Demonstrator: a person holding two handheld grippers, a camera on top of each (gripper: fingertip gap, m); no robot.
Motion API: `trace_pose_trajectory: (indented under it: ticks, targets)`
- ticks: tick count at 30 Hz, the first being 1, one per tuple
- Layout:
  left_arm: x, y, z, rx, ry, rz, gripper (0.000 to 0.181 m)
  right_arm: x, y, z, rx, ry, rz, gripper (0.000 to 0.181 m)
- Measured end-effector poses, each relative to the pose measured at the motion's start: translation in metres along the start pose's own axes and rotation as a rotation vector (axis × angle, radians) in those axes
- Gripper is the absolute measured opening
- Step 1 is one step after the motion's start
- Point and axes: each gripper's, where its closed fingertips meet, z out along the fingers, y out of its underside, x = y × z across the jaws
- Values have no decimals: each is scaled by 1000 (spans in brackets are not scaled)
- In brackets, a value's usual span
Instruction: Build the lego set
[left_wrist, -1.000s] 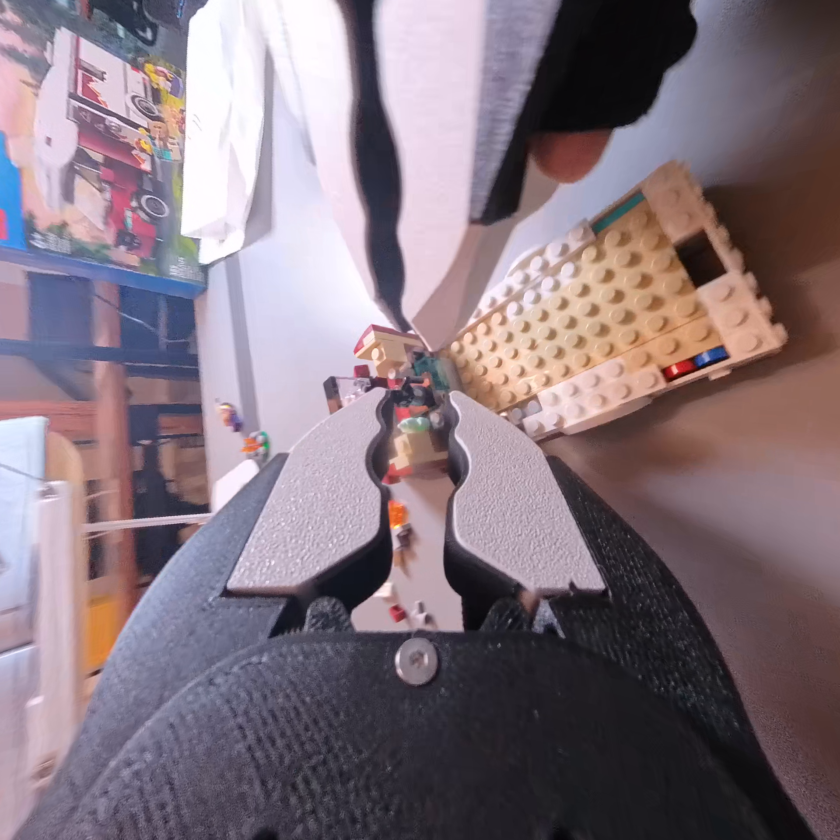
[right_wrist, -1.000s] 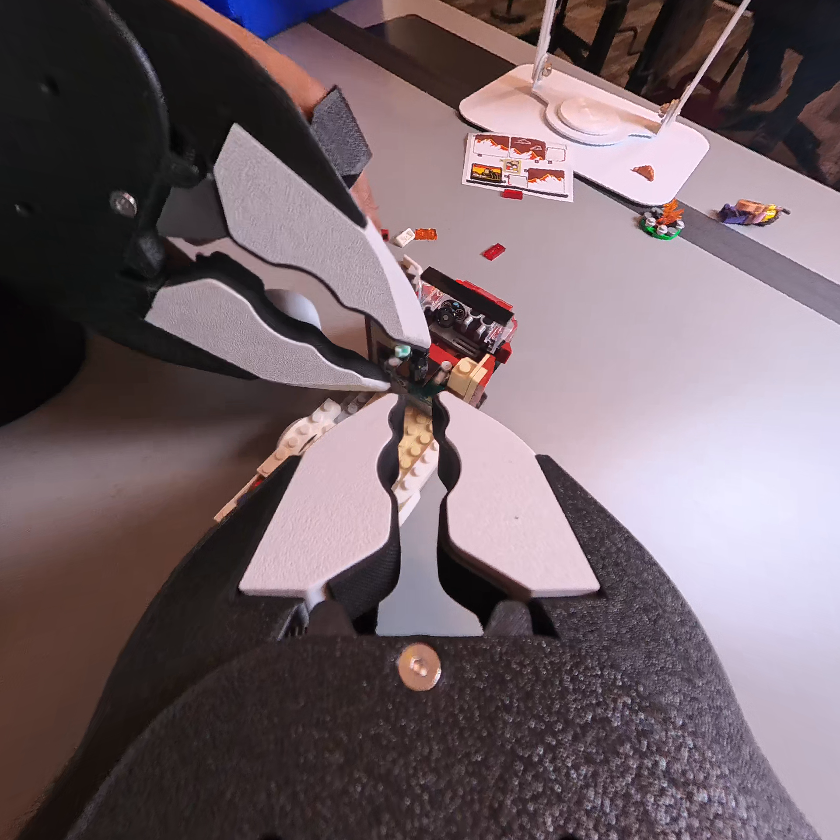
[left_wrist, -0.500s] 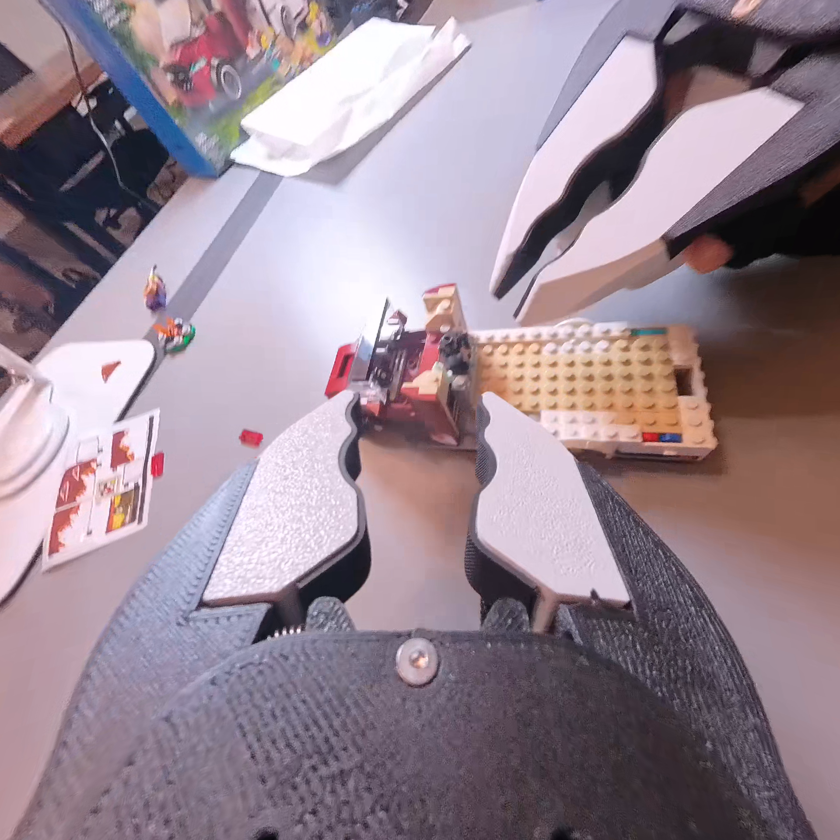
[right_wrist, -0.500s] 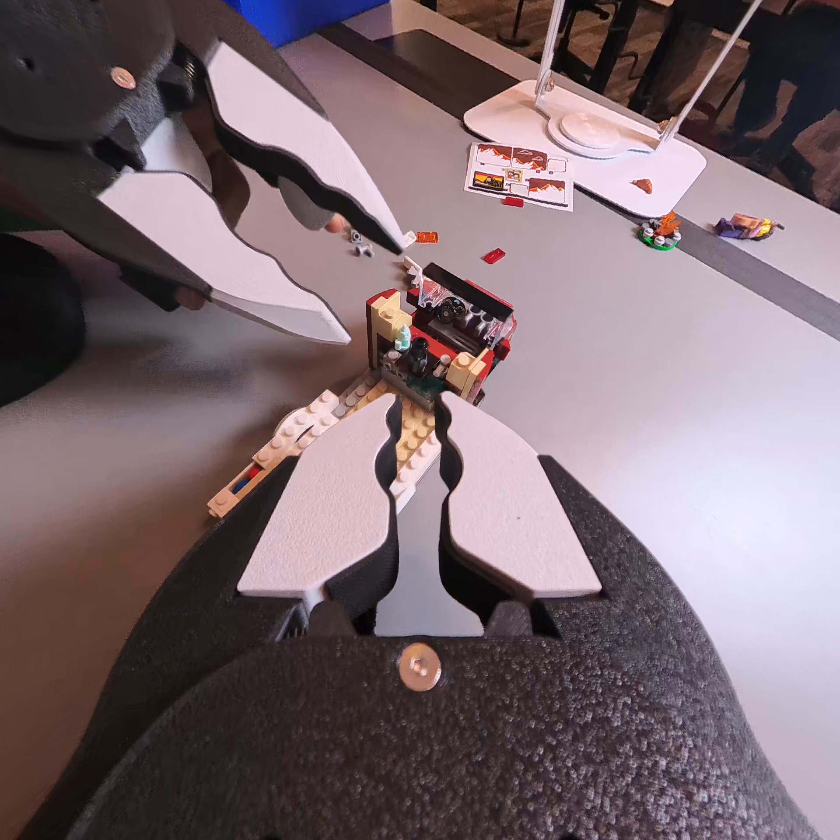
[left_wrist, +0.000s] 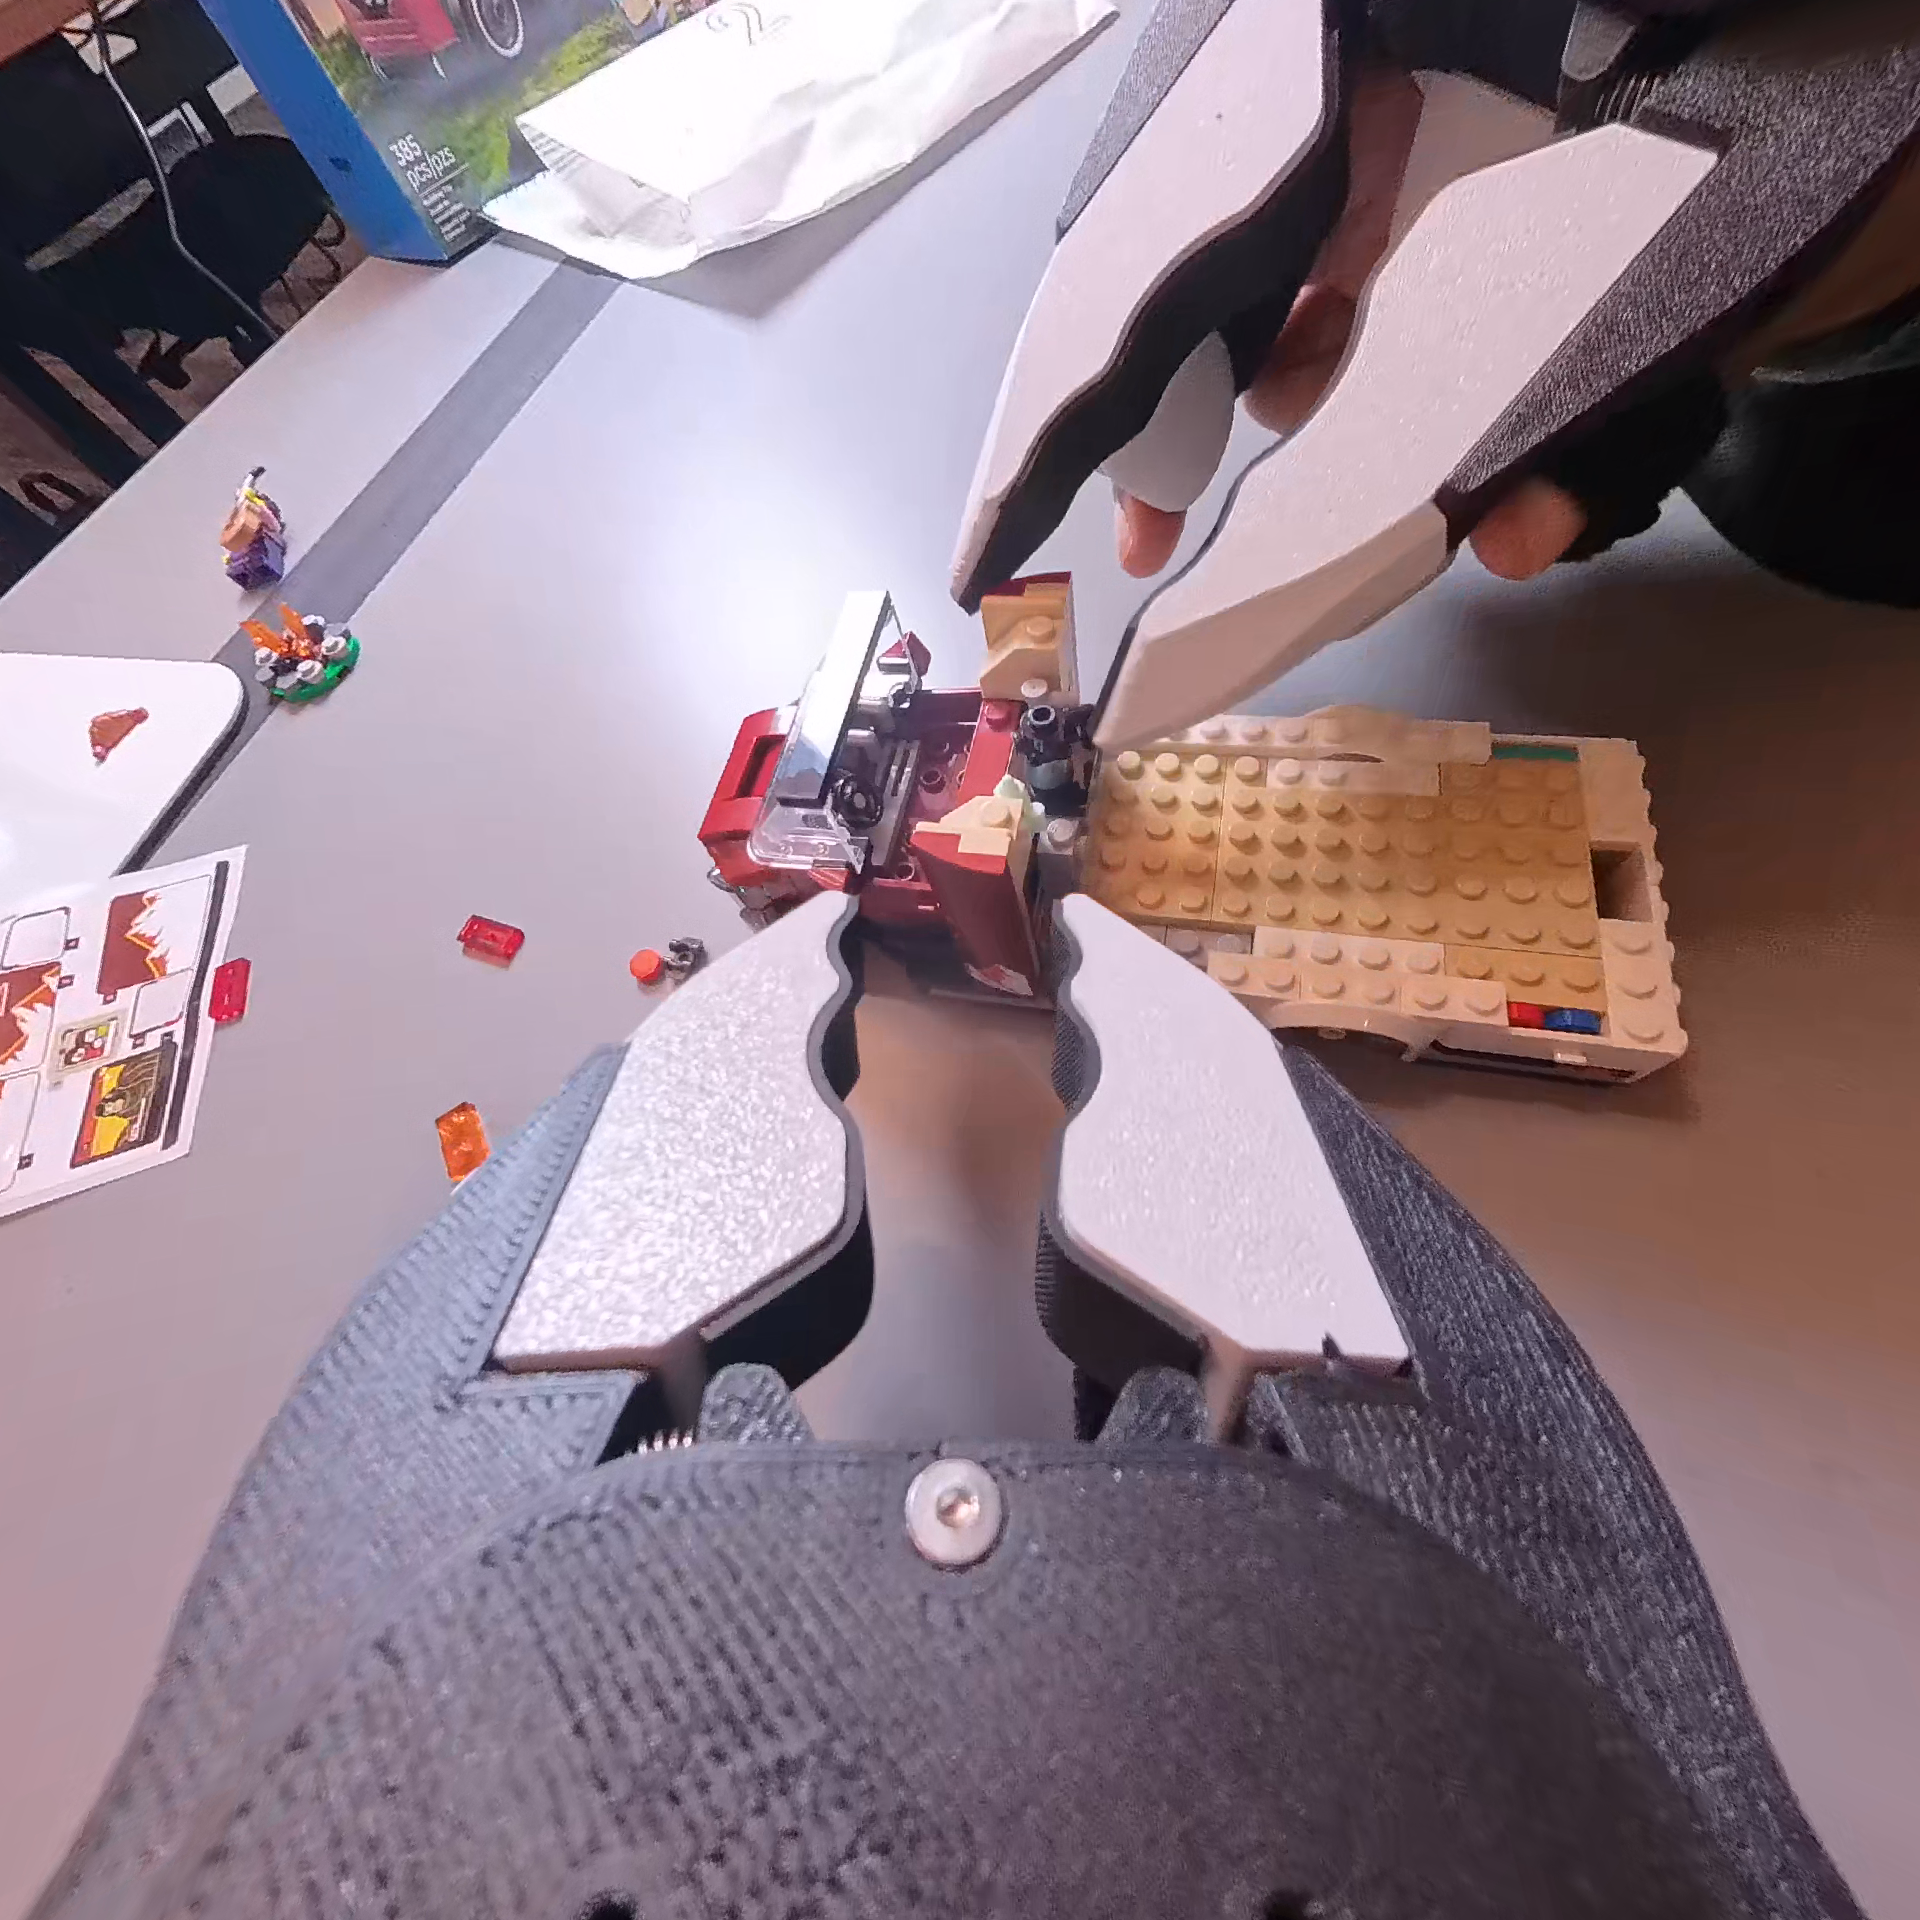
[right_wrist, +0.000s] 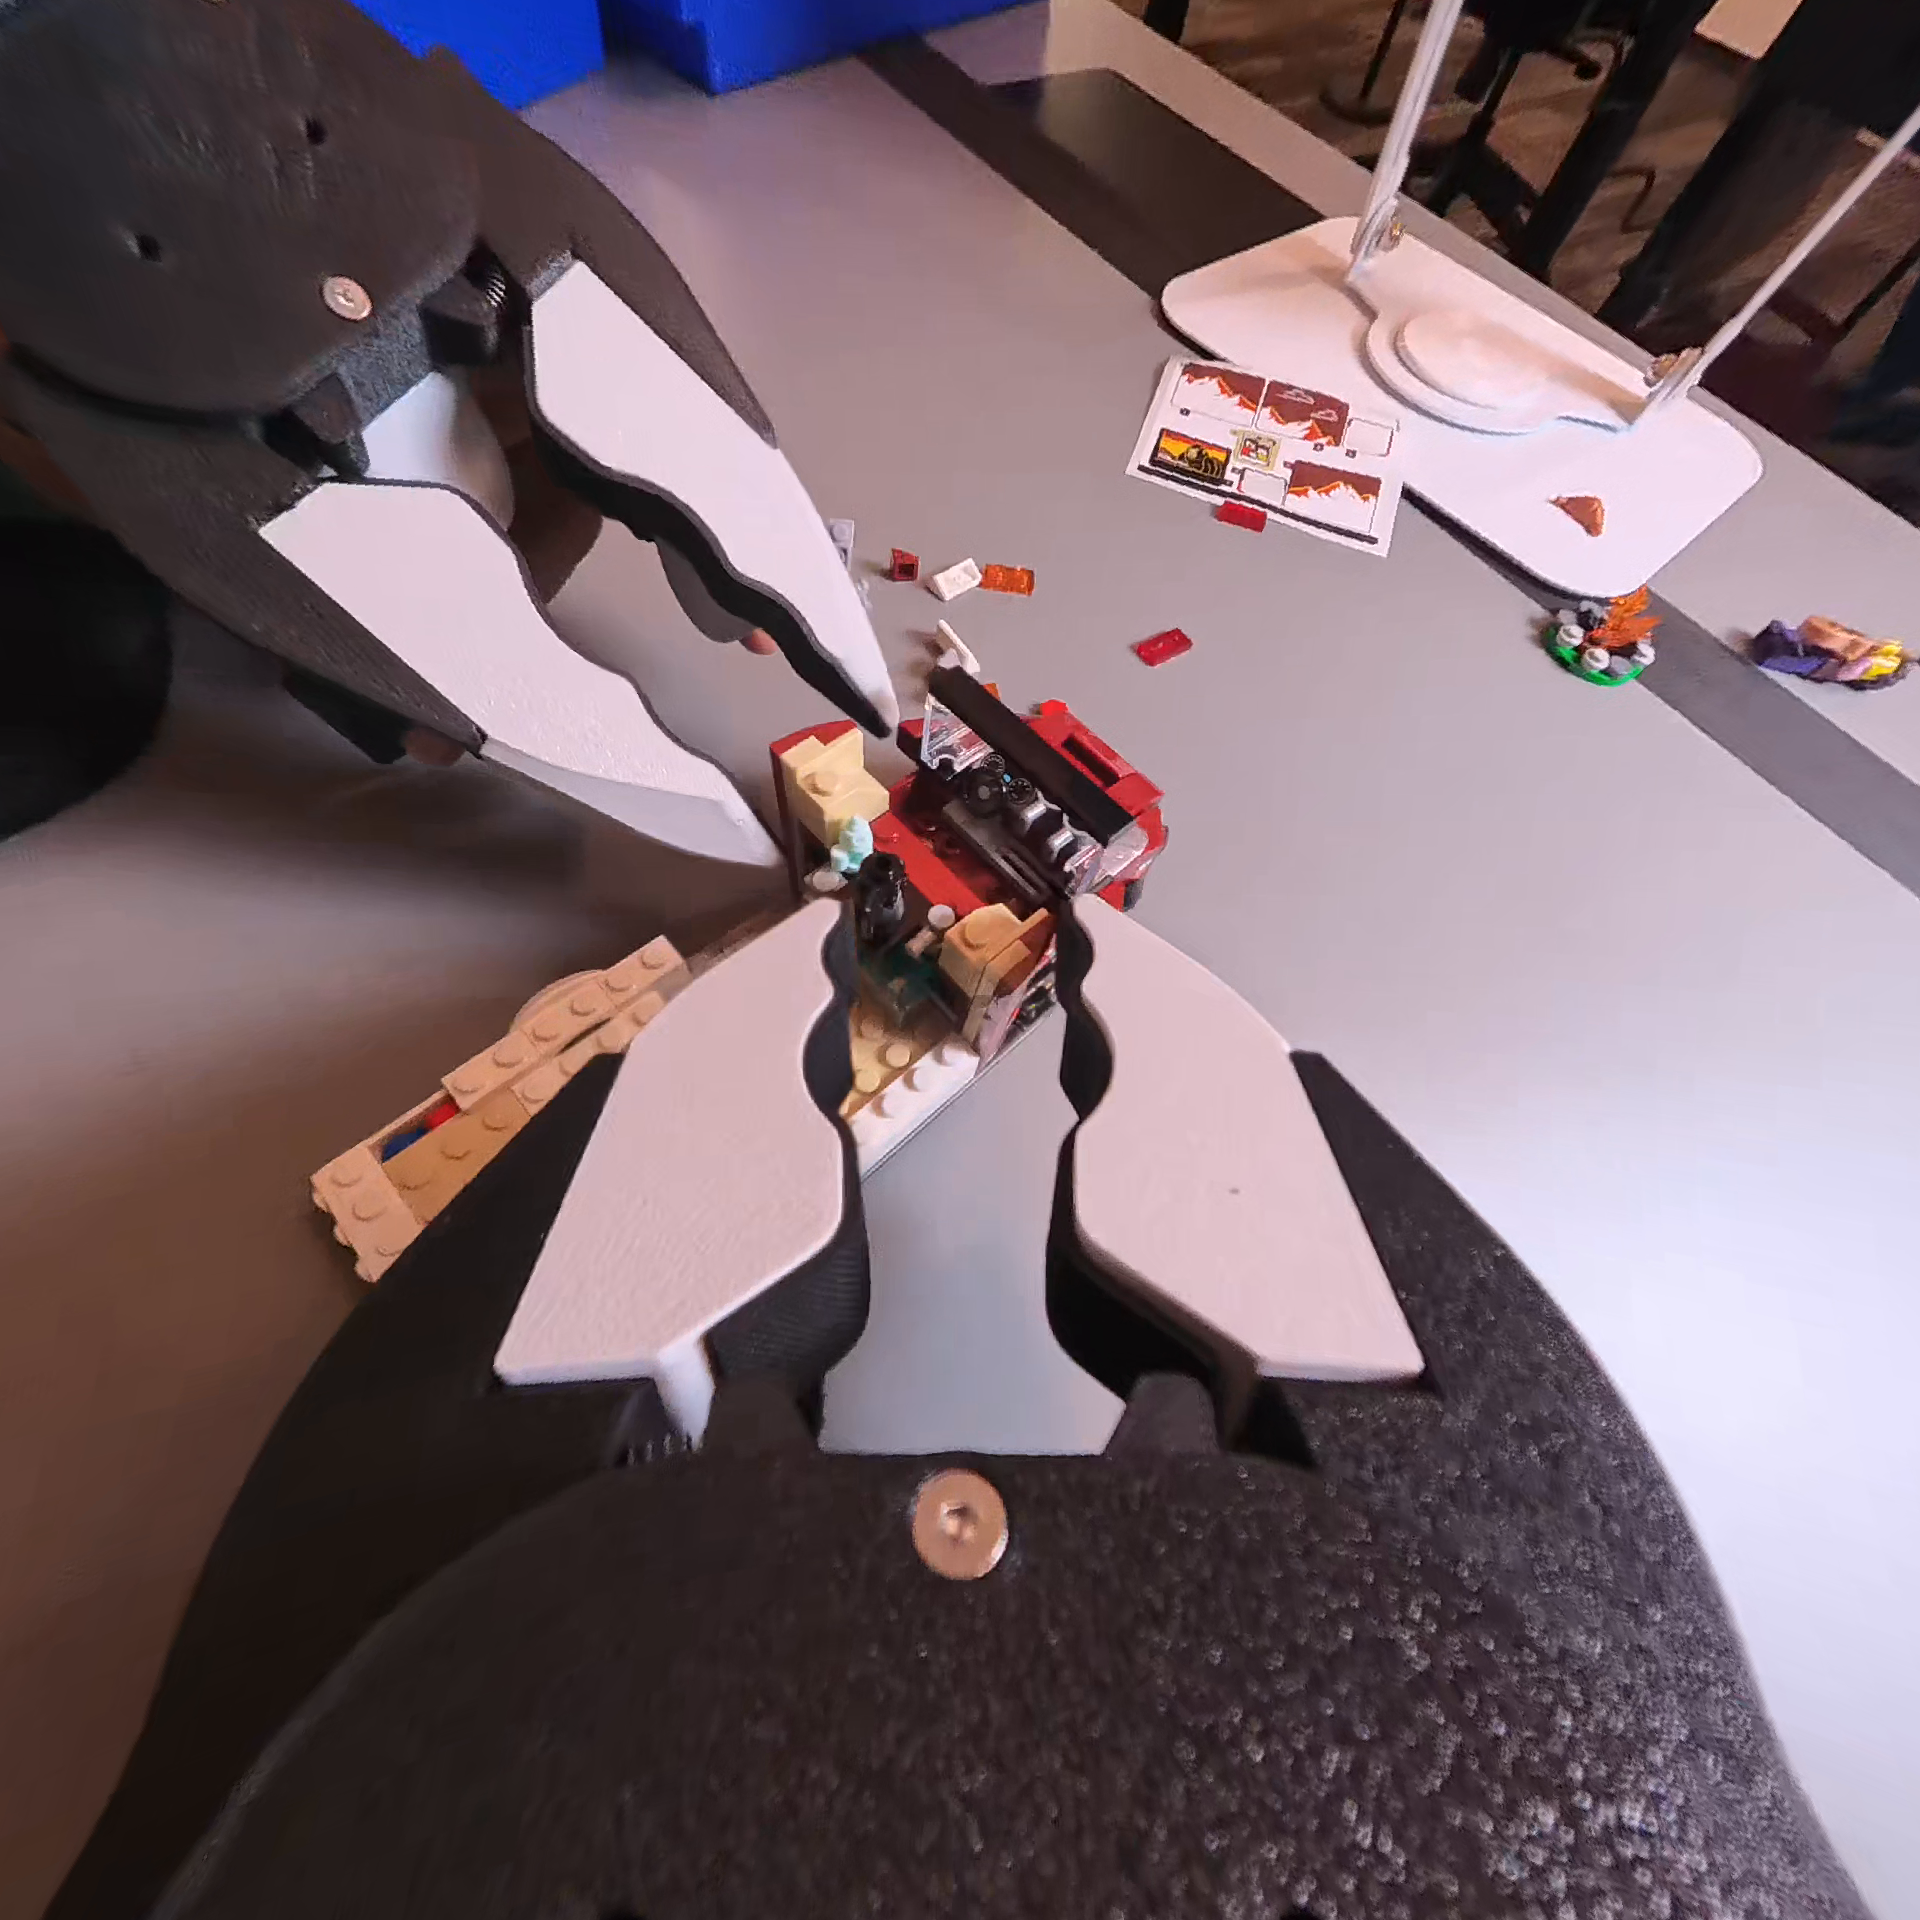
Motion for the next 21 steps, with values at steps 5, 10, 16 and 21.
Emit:
trace_pose_trajectory:
  ticks: [5, 10, 16, 21]
  targets:
    - [2, 4, 3, -9, 24, -10, 30, 0, 1, -1, 17, -11, -22, 36]
    - [5, 5, 6, -16, 37, 7, 26, 0, 1, -1, 23, -26, -29, 32]
    - [5, 5, 6, -14, 45, -5, 26, 1, 1, 0, 23, -15, -35, 26]
    - [5, 5, 6, -16, 44, 1, 26, 2, 0, 0, 22, 14, -42, 25]
